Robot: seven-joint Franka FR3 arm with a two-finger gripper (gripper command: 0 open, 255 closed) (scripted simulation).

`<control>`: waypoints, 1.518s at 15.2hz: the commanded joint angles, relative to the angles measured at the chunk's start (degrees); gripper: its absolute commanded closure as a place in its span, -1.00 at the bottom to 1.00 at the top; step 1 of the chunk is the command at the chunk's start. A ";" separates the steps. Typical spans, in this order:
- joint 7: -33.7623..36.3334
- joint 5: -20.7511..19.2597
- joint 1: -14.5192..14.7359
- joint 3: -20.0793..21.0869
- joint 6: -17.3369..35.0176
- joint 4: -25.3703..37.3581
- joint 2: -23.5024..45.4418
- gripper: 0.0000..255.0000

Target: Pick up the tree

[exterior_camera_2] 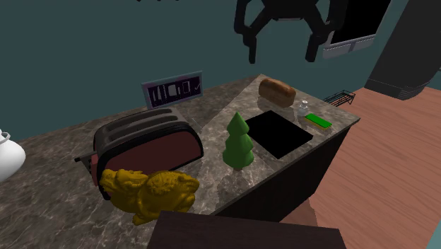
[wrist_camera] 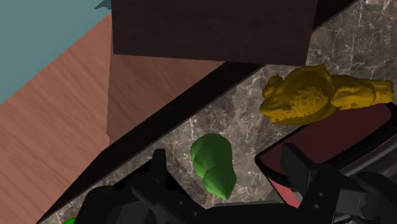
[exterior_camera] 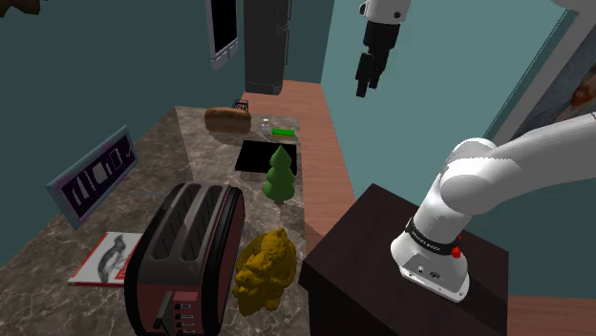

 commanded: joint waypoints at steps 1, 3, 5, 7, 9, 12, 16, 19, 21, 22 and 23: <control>0.00 0.00 0.00 0.00 0.00 0.00 0.00 -1.00; -0.40 1.43 -0.12 -1.85 6.18 -4.87 -1.27 -1.00; -1.00 2.92 -0.13 -3.72 12.55 -9.42 -1.99 -1.00; -1.87 4.57 0.01 -5.62 19.17 -13.63 -2.07 -1.00; -3.07 6.48 0.41 -7.57 26.05 -17.44 -1.42 -1.00; -5.70 10.11 1.90 -10.84 36.94 -22.27 1.05 -1.00; -11.74 17.66 7.27 -16.93 52.30 -26.53 7.23 -1.00; -19.92 27.44 16.51 -24.86 63.76 -27.52 13.38 -1.00; -28.38 37.22 27.21 -33.70 70.71 -26.72 17.26 -1.00; -33.79 43.28 34.40 -39.71 73.82 -25.78 18.76 -1.00; -39.91 49.87 42.92 -47.00 76.70 -24.46 19.67 -1.00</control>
